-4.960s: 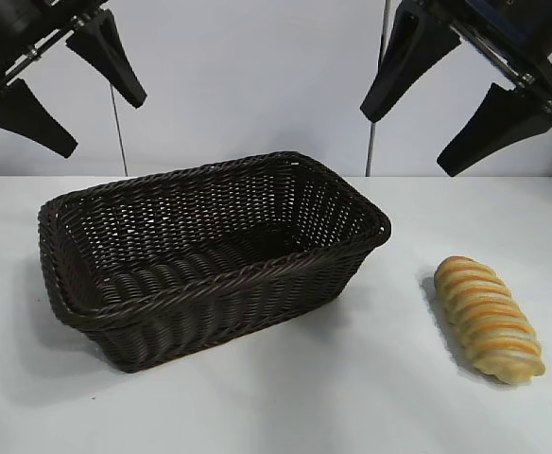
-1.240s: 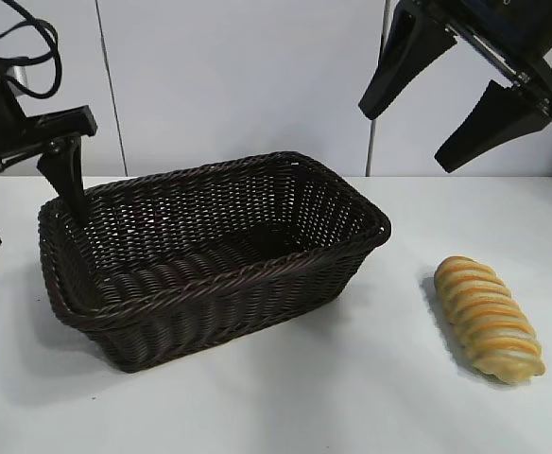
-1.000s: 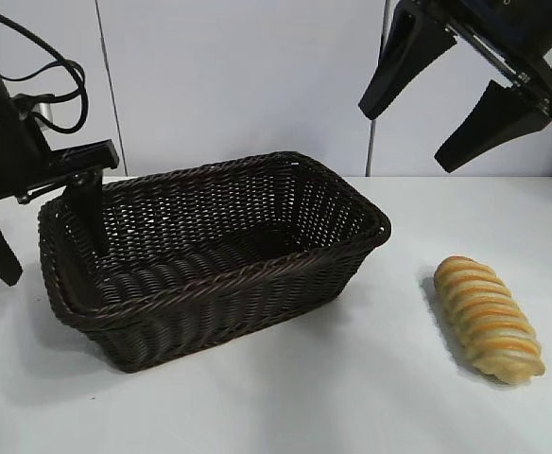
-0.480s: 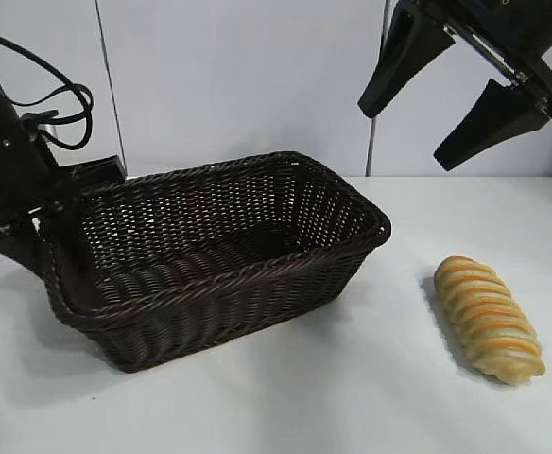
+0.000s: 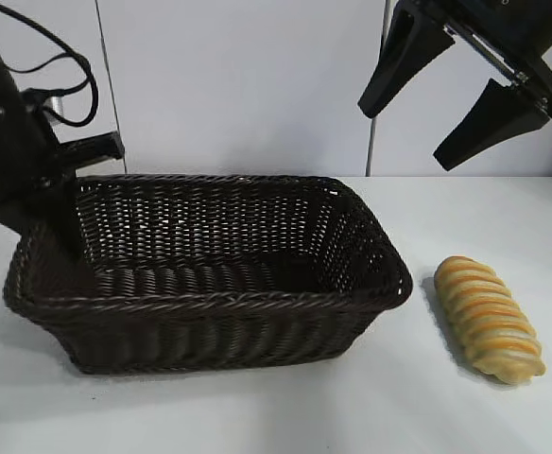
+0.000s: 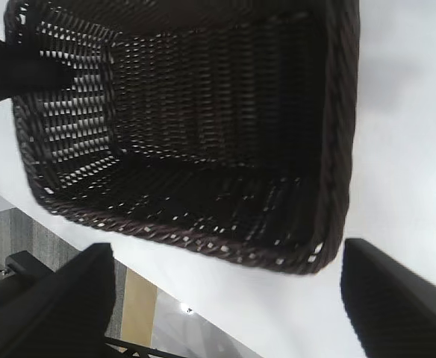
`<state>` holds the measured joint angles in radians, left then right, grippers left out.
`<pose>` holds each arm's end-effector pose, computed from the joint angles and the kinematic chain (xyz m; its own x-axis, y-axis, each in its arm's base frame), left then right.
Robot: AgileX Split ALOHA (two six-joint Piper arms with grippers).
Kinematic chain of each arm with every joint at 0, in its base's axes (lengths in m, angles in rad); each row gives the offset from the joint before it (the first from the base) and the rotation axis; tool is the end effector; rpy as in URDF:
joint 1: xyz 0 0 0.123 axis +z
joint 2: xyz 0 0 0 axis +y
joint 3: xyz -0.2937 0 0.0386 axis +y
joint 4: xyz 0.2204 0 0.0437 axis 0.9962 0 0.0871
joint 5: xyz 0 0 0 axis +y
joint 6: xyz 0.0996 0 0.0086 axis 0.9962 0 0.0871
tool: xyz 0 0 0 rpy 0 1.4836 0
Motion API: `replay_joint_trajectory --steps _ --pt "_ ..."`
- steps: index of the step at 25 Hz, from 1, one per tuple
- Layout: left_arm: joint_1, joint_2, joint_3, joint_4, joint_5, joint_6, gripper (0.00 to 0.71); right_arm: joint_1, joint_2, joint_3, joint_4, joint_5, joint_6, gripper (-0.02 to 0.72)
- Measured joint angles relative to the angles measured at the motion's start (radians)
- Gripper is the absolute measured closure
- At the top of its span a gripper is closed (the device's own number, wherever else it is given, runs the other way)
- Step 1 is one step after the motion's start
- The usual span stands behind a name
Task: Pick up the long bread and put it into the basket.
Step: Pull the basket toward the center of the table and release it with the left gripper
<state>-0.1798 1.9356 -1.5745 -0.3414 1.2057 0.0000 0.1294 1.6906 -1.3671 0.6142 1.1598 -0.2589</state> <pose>0.3613 -0.0975 0.2522 -0.9957 0.0595 -0.0712 0.0794 0.9433 -0.3223 0.3080 0.0934 0.2992 -0.9636 -0.1119 -0.2428 -0.2259 0.8267 0.5153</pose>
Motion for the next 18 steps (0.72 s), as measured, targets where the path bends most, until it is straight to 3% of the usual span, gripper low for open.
replay_joint_trajectory --steps 8,18 --pt "0.092 0.027 -0.021 -0.049 0.002 0.033 0.614 0.000 0.000 0.000 0.000 0.000 0.000 0.135" --pt "0.097 0.168 -0.021 -0.105 -0.009 0.105 0.614 0.000 0.000 0.000 0.000 -0.001 0.000 0.135"
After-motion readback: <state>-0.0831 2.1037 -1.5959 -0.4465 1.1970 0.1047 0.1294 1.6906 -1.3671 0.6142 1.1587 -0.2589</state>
